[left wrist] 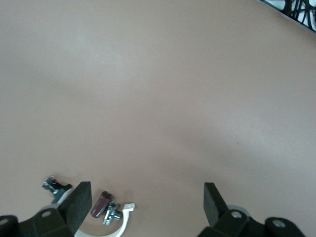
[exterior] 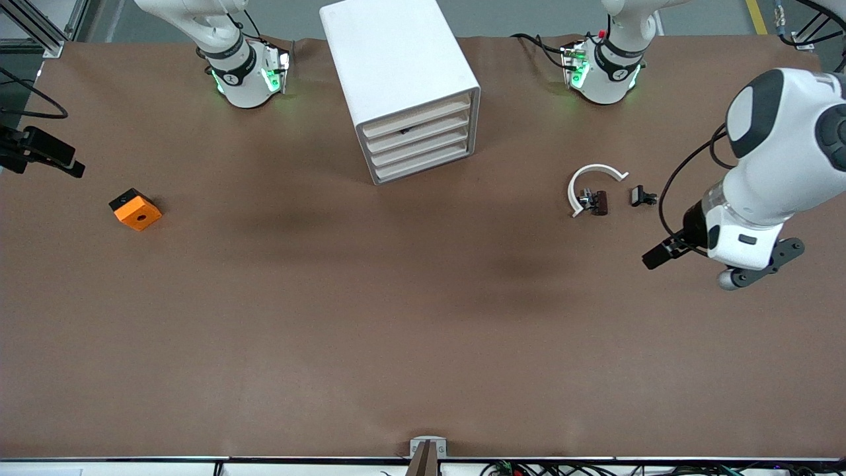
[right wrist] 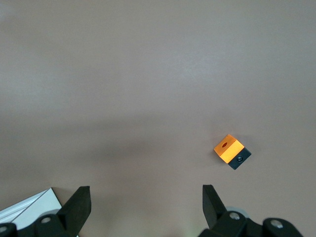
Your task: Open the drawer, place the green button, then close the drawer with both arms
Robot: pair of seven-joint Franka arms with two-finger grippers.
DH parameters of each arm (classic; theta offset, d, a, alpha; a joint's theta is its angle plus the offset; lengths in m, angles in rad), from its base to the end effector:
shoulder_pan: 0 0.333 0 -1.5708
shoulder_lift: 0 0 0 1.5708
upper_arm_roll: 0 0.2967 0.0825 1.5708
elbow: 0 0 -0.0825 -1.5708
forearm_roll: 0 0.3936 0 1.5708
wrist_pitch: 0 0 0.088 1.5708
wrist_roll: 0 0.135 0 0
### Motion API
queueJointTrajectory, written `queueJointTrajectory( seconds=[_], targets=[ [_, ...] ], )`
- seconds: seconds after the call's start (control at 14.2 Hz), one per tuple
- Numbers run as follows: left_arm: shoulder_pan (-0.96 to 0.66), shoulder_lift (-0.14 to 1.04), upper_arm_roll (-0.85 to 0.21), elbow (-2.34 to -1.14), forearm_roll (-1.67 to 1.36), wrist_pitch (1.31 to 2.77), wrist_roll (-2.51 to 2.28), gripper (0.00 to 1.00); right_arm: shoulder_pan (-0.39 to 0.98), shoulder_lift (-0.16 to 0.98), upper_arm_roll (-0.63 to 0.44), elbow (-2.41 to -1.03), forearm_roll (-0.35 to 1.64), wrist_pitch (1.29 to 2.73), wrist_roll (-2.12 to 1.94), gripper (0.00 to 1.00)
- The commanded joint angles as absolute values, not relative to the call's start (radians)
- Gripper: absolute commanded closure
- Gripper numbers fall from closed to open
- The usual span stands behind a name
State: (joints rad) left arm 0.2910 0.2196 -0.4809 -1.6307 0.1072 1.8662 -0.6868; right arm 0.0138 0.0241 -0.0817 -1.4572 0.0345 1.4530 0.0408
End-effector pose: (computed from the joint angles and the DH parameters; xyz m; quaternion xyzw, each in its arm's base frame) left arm 0.6277 -0.0902 0.4559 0.9712 0.2375 0.0193 0.0077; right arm 0.5575 -0.0324 0.6077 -0.9984 0.0525 0.0139 0.0164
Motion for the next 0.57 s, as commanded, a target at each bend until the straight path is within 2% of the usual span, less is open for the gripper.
queueJointTrajectory(
  seconds=[0.0,0.28,0.49],
  targets=[
    [0.327,0.149,-0.492,-1.6,0.126,1.774,-0.629,0.0,0.002,0.018,-0.069,-1.448,0.018,1.44,0.055,0.0],
    [0.356,0.1,-0.492,-1.54,0.123,1.588,-0.479,0.0,0.0,0.018,-0.069,-1.448,0.018,1.44,0.055,0.0],
    [0.399,0.052,-0.489,-1.546,0.114,1.583,-0.314,0.0,0.002,0.021,-0.069,-1.448,0.02,1.44,0.057,0.0]
  ],
)
